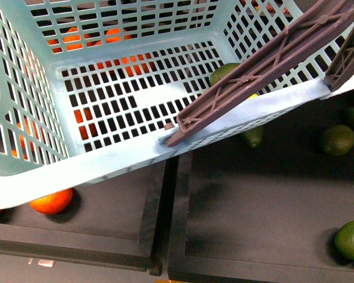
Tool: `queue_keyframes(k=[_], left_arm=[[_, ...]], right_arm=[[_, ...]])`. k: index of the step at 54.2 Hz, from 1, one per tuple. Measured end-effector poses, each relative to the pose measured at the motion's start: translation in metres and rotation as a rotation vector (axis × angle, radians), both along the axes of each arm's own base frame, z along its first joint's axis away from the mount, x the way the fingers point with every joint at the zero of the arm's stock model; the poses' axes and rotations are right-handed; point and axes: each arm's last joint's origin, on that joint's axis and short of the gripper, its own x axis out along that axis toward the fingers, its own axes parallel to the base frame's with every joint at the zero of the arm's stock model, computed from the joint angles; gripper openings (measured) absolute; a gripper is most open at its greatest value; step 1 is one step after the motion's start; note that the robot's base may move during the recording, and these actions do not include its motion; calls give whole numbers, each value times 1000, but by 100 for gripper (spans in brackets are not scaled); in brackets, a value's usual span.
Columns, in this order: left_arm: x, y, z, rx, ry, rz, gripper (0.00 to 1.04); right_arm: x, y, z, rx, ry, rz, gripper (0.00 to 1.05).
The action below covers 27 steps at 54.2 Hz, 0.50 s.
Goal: Pick mango and avocado into basket
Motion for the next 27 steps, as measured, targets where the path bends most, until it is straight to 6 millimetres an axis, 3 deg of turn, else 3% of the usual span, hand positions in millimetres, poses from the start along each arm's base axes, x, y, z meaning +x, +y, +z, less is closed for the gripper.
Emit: queue_keyframes(k=[14,27], left_arm=[[-2,-3,0,-1,0,-13,13],[-3,-4,0,-13,12,-23,13]], right_arm=[[0,0,0,0,0,-3,98],[0,0,0,0,2,-2,96]])
